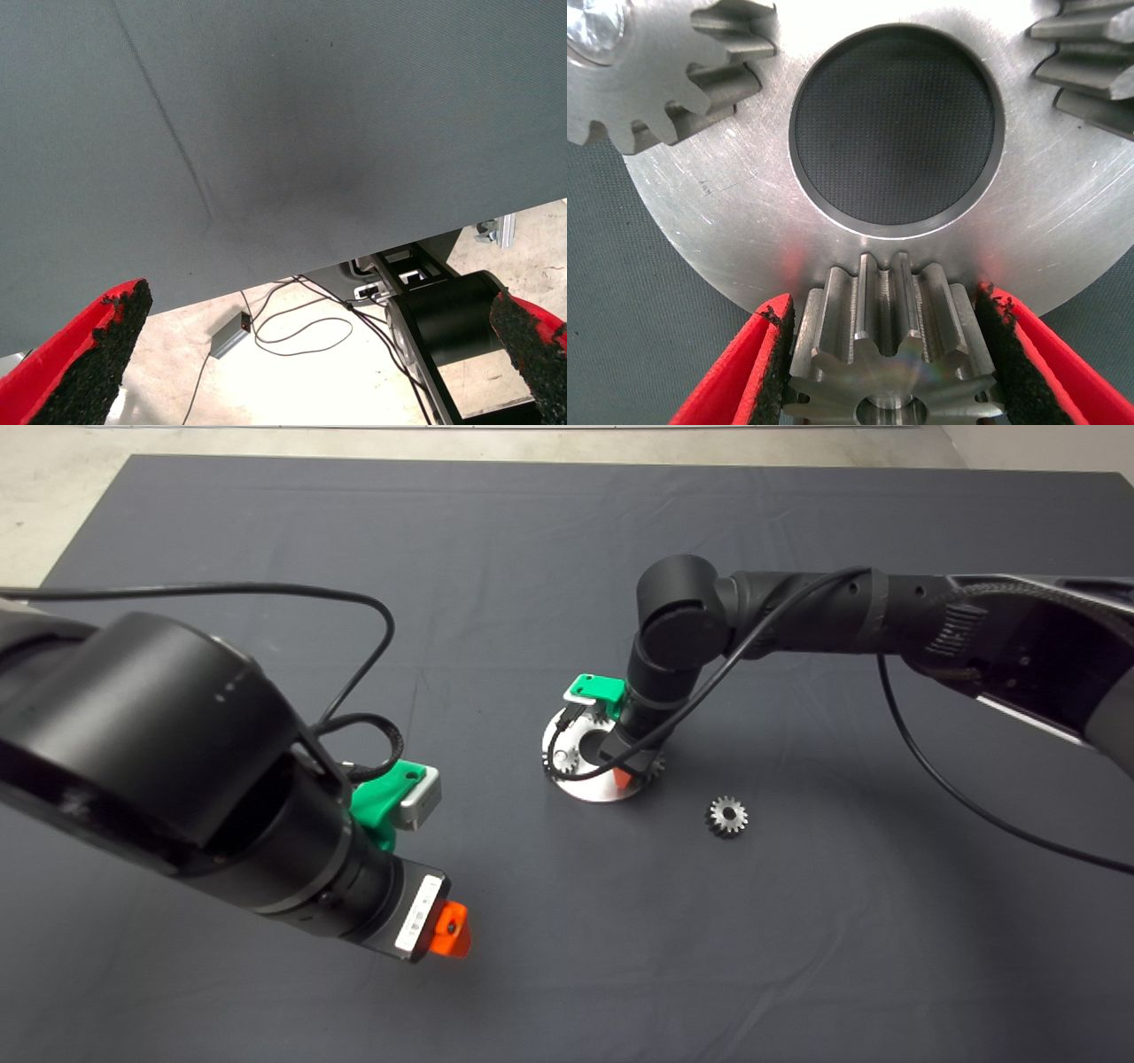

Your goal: Remove an incorrectly installed larger gear and replace it with the correct smaller gear

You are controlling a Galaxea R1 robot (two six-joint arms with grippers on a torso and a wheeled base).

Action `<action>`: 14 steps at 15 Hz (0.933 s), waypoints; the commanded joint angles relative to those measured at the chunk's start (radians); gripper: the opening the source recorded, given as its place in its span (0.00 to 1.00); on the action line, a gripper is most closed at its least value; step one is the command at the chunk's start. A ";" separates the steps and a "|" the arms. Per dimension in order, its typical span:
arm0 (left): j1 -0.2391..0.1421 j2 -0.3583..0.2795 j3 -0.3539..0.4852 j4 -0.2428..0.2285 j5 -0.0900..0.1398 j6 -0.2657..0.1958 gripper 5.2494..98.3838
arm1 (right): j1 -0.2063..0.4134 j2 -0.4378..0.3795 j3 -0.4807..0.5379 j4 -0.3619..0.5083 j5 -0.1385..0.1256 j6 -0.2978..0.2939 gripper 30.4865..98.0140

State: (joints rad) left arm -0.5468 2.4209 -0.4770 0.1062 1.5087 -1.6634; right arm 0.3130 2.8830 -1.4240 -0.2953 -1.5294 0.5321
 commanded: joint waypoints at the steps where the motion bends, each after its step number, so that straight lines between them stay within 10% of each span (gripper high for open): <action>1: -0.010 -0.001 0.017 0.000 0.002 -0.006 1.00 | 0.023 0.005 0.013 -0.027 -0.112 0.000 0.34; 14: -0.010 -0.001 0.020 0.000 0.002 -0.009 1.00 | 0.051 0.030 0.015 -0.021 -0.117 0.002 0.30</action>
State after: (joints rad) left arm -0.5468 2.4209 -0.4694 0.1059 1.5087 -1.6672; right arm 0.3136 2.8874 -1.4234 -0.2957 -1.5328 0.5323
